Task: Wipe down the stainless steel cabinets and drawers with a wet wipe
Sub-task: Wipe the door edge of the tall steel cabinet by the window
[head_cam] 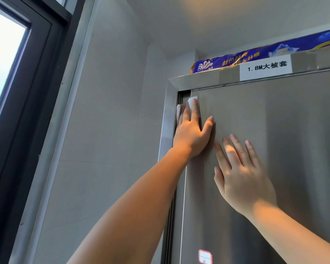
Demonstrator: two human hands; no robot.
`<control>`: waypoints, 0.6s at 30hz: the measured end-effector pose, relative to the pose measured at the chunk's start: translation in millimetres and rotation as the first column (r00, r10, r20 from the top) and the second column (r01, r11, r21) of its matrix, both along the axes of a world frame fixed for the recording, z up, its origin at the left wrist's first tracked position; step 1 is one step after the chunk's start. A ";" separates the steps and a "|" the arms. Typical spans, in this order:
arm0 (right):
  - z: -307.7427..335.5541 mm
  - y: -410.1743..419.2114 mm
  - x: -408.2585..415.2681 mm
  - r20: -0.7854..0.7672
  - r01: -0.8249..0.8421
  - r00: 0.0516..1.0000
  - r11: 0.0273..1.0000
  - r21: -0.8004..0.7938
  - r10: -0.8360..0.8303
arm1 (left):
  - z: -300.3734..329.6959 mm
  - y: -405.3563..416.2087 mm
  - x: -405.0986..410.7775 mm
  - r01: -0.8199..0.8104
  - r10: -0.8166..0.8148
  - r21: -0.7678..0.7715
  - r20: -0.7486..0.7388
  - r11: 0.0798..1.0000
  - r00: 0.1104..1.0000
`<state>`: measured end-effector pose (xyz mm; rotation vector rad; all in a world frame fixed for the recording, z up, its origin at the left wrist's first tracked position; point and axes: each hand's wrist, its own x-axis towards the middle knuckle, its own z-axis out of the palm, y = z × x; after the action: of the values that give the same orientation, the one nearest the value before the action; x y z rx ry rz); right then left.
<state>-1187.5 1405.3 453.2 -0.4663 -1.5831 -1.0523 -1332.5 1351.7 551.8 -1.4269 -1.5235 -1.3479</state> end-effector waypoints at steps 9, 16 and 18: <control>-1.4 0.1 1.4 0.000 0.008 1.000 1.000 0.017 -0.008 | 15.2 5.1 -1.9 0.006 -0.007 0.010 0.022 1.000 1.000; -1.6 1.2 1.2 0.004 0.014 1.000 1.000 0.000 -0.014 | 40.7 -4.7 -1.7 -0.048 0.050 0.029 -0.066 0.998 0.997; -1.8 1.3 1.3 0.009 0.012 1.000 1.000 -0.003 -0.012 | 35.0 -3.9 -2.0 -0.036 0.039 0.034 -0.066 0.999 0.997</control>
<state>-1186.2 1406.6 451.3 -0.4746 -1.5916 -1.0626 -1334.5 1347.8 586.8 -1.4023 -1.4709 -1.2847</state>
